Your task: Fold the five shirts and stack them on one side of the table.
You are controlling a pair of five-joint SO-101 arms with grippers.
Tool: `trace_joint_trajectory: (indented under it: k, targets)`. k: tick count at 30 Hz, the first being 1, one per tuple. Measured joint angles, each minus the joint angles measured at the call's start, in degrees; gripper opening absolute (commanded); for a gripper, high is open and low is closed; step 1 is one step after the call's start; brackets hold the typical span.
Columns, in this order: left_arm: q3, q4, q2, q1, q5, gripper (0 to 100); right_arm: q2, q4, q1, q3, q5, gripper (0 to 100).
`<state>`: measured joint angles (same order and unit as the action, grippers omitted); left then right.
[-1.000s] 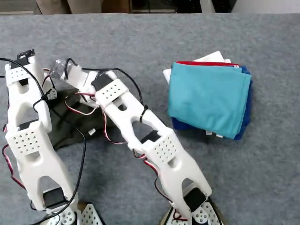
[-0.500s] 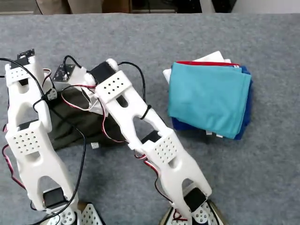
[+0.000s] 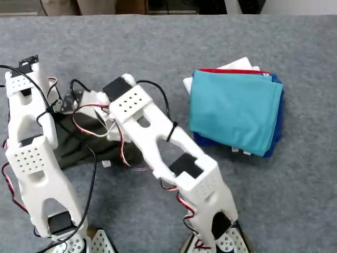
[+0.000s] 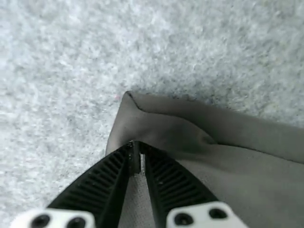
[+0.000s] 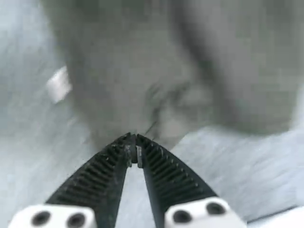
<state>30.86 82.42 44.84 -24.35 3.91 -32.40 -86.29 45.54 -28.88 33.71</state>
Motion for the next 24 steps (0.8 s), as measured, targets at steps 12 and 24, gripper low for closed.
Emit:
trace_joint_trajectory:
  k: [12, 24]
  targets:
    - [0.0, 0.0, 0.0, 0.0, 0.0, 2, -6.9, 16.1, 0.0, 0.6, -3.7, 0.2]
    - [0.4, 0.0, 0.0, 0.0, 0.0, 2, -7.0, -13.3, -0.7, -4.5, -4.0, 0.1]
